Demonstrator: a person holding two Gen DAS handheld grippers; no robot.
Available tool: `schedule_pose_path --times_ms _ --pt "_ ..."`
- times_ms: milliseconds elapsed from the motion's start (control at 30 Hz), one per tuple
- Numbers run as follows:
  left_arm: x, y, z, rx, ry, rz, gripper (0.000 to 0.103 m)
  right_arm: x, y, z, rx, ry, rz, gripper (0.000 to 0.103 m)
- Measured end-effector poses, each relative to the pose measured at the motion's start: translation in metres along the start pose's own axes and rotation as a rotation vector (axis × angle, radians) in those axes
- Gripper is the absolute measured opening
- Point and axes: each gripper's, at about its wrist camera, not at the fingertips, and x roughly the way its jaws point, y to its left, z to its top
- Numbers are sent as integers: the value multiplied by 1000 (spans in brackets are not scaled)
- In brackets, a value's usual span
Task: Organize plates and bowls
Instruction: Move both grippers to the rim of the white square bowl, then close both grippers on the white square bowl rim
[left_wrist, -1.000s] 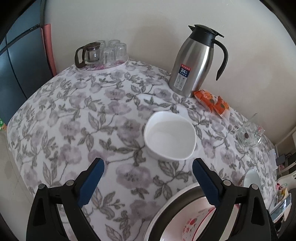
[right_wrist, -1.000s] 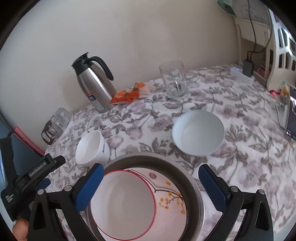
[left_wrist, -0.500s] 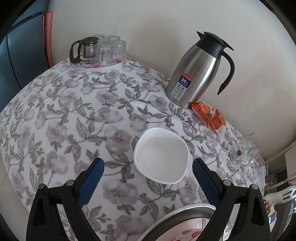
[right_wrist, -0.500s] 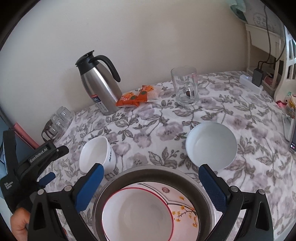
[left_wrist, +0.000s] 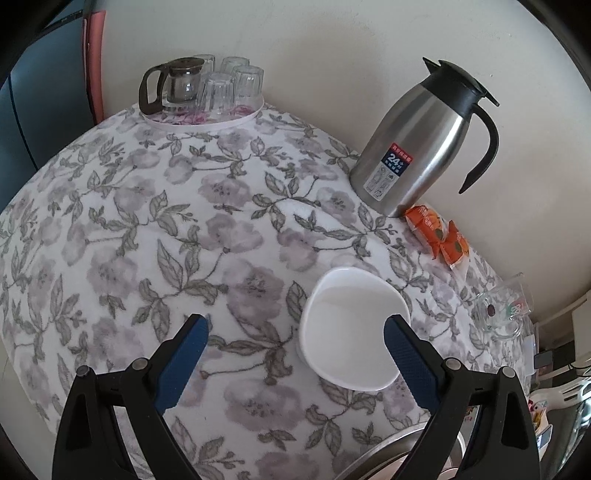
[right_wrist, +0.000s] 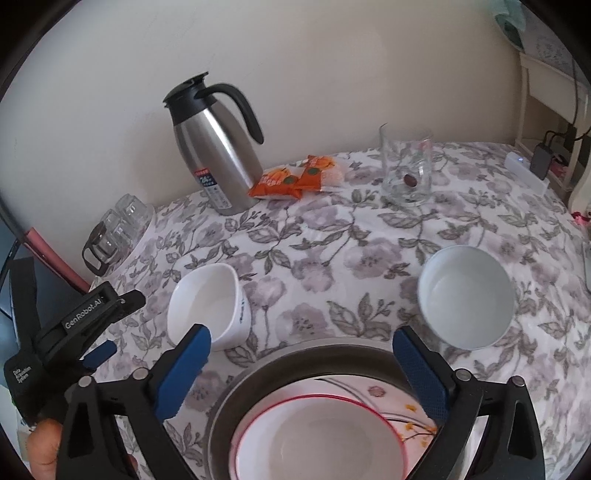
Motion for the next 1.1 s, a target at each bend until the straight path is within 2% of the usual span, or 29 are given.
schedule_pose_path --times_ms 167,300,400,433,500,567,667,967,1100 --pt "12 3 0 3 25 -22 96 14 10 0 3 30 1 94" --pt "23 5 0 8 45 -24 95 29 16 1 18 62 -2 84" --pt "33 7 0 4 65 -32 94 41 23 1 14 88 -4 81" --pt "35 8 0 2 68 -35 93 45 26 1 11 95 -1 77" --pt "39 9 1 1 72 -40 83 50 33 2 3 105 4 71" --pt "43 10 2 -2 77 -42 82 57 40 3 -6 121 12 70" --pt "50 12 2 -11 90 -60 81 68 48 2 -6 142 15 62" --pt "64 13 6 9 103 -82 68 99 61 2 3 201 9 45" --pt "70 17 8 -12 110 -94 63 108 65 4 -11 213 1 38"
